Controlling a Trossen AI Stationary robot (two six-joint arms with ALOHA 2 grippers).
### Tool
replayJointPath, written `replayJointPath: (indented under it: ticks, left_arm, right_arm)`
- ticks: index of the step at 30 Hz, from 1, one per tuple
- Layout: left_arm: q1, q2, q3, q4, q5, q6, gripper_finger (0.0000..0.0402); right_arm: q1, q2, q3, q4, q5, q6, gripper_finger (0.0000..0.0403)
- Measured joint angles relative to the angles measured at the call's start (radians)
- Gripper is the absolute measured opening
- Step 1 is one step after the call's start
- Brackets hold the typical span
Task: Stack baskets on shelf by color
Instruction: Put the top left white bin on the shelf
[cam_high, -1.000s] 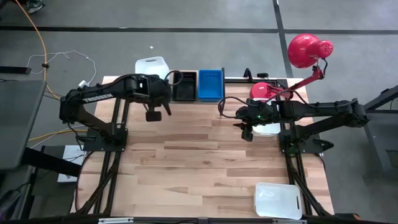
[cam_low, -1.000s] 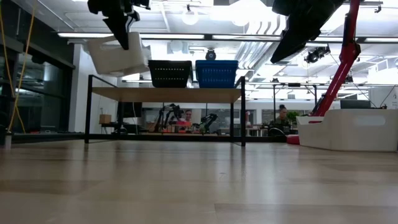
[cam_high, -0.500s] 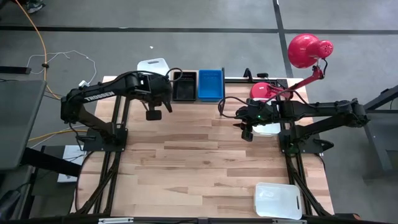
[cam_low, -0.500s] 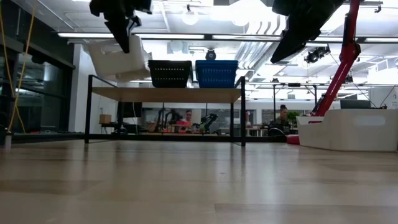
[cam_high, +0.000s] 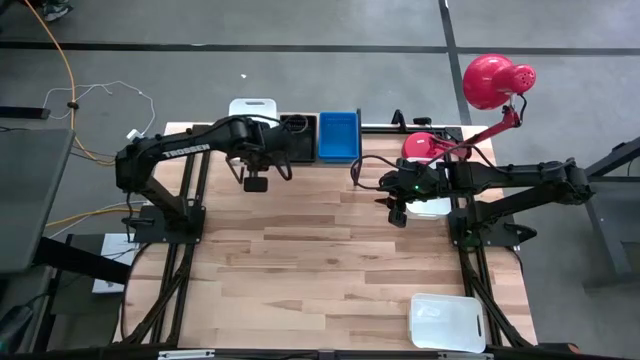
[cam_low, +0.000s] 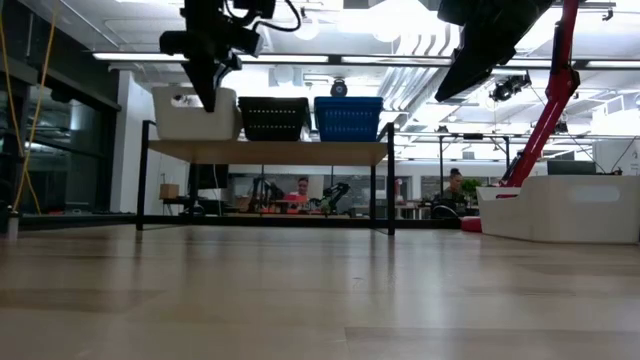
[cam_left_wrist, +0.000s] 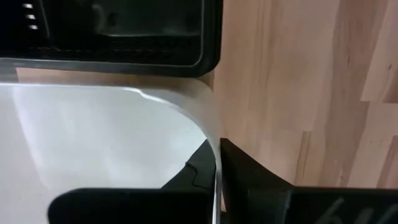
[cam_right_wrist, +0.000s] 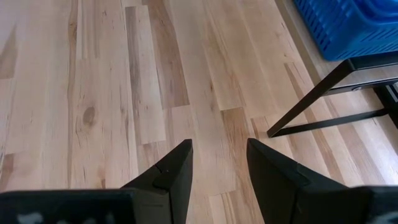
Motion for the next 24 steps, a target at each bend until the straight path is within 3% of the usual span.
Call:
replayJointPath:
  ticks: [16, 24]
  left_arm:
    - [0.01, 0.003, 0.001, 0.02, 0.015, 0.041, 0.0002]
    - [0.01, 0.004, 0.001, 0.02, -0.003, 0.041, 0.006]
  right_arm:
    - [0.0, 0.0, 0.0, 0.0, 0.0, -0.004, 0.0139]
    - [0.0, 0.0, 0.0, 0.0, 0.0, -0.004, 0.0139]
